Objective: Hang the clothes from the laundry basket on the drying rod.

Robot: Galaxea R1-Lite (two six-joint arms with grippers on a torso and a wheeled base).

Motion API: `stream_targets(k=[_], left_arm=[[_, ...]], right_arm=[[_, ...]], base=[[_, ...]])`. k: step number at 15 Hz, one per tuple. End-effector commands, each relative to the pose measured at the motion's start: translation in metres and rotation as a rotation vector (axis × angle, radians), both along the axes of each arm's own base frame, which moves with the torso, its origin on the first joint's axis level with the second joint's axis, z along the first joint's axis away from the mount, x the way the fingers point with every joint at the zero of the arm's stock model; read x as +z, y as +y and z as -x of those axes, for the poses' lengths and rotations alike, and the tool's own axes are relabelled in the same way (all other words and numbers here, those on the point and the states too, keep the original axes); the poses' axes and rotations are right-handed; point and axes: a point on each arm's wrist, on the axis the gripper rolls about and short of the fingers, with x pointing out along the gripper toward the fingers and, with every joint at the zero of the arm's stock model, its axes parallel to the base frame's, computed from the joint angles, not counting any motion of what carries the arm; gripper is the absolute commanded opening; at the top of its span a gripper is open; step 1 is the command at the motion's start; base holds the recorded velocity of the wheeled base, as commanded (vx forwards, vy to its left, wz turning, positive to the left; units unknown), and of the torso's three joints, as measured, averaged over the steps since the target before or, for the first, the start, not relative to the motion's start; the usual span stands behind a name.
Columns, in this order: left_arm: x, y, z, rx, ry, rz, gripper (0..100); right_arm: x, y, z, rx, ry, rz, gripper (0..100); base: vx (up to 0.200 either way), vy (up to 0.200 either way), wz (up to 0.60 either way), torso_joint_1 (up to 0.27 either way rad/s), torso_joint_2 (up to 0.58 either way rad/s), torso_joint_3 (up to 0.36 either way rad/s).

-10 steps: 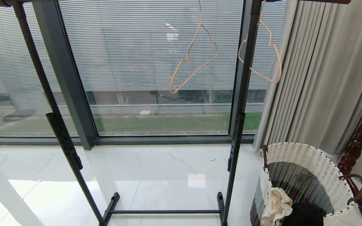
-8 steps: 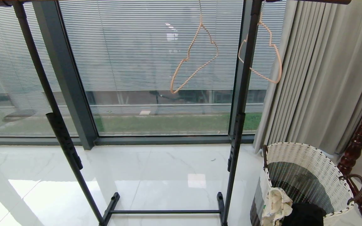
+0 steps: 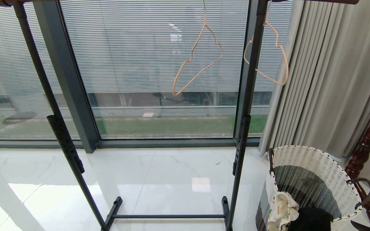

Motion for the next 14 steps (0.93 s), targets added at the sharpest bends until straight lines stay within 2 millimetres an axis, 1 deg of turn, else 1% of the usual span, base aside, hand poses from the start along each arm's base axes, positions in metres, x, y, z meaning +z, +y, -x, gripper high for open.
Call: stream_targets(k=[1,3,4,5,8,9,11,12,14], left_arm=[[0.000,0.000,0.000,0.001,0.000,0.002,100],[0.000,0.000,0.000,0.002,0.000,0.007,100],[0.000,0.000,0.000,0.002,0.000,0.007,100],[0.000,0.000,0.000,0.002,0.000,0.007,100],[0.000,0.000,0.000,0.002,0.000,0.009,100],[0.000,0.000,0.000,0.002,0.000,0.009,100],[0.000,0.000,0.000,0.002,0.000,0.009,100],[0.000,0.000,0.000,0.002,0.000,0.007,100],[0.000,0.000,0.000,0.002,0.000,0.007,100]], right_arm=[[-0.045,-0.009,-0.058,0.179,0.328,0.162,100],[-0.057,-0.009,-0.060,0.233,0.413,0.166,100],[-0.064,-0.007,-0.062,0.261,0.441,0.131,100],[-0.068,-0.007,-0.065,0.283,0.447,0.098,100],[-0.074,-0.008,-0.076,0.278,0.421,0.093,100],[-0.081,-0.009,-0.088,0.277,0.377,0.101,100],[-0.091,-0.009,-0.100,0.275,0.344,0.109,100],[-0.099,-0.011,-0.110,0.267,0.316,0.116,100],[-0.108,-0.011,-0.120,0.265,0.288,0.121,100]], base=[[0.000,0.000,0.00,0.000,0.00,0.000],[0.000,0.000,0.00,0.000,0.00,0.000],[0.000,0.000,0.00,0.000,0.00,0.000],[0.000,0.000,0.00,0.000,0.00,0.000],[0.000,0.000,0.00,0.000,0.00,0.000],[0.000,0.000,0.00,0.000,0.00,0.000],[0.000,0.000,0.00,0.000,0.00,0.000],[0.000,0.000,0.00,0.000,0.00,0.000],[0.000,0.000,0.00,0.000,0.00,0.000]])
